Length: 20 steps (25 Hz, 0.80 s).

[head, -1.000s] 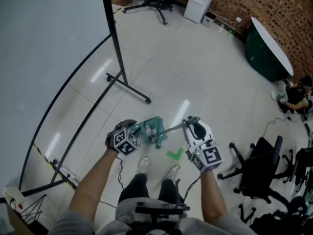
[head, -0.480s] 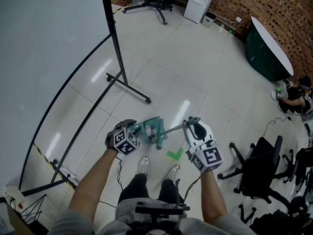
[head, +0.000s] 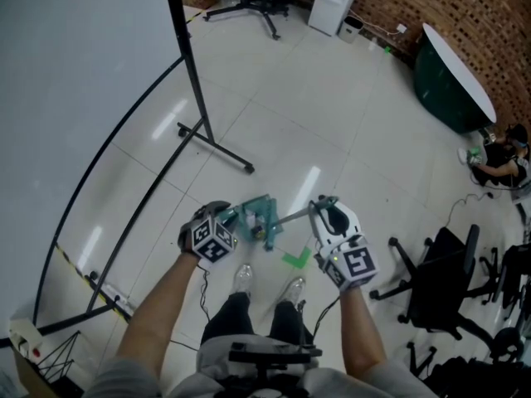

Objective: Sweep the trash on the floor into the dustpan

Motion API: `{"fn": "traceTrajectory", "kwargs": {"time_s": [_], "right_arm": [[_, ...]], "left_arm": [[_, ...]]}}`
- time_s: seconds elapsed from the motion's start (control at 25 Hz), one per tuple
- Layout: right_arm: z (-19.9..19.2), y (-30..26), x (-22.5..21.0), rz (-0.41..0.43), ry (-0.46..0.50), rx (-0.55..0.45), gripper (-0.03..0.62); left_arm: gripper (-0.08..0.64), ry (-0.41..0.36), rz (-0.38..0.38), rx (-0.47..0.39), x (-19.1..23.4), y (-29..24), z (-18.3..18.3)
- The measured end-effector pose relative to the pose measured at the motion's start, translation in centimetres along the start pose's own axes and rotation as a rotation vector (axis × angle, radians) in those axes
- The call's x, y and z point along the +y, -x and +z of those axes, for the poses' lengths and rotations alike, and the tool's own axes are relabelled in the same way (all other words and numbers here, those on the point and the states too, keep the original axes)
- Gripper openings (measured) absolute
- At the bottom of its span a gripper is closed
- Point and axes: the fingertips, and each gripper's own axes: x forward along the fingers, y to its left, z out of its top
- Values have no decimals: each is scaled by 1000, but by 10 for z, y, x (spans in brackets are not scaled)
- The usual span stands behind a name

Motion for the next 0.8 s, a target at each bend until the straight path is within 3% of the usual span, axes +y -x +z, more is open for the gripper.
{"fn": "traceTrajectory", "kwargs": {"time_s": [0.72,0.8], "right_arm": [[-4,6,-3,2,-6,1,98],[-7,4,-4,7,-5,12,98]], "left_arm": [[140,30,20,-26,4,0,3],[180,55,28,-55,7,3,9]]}}
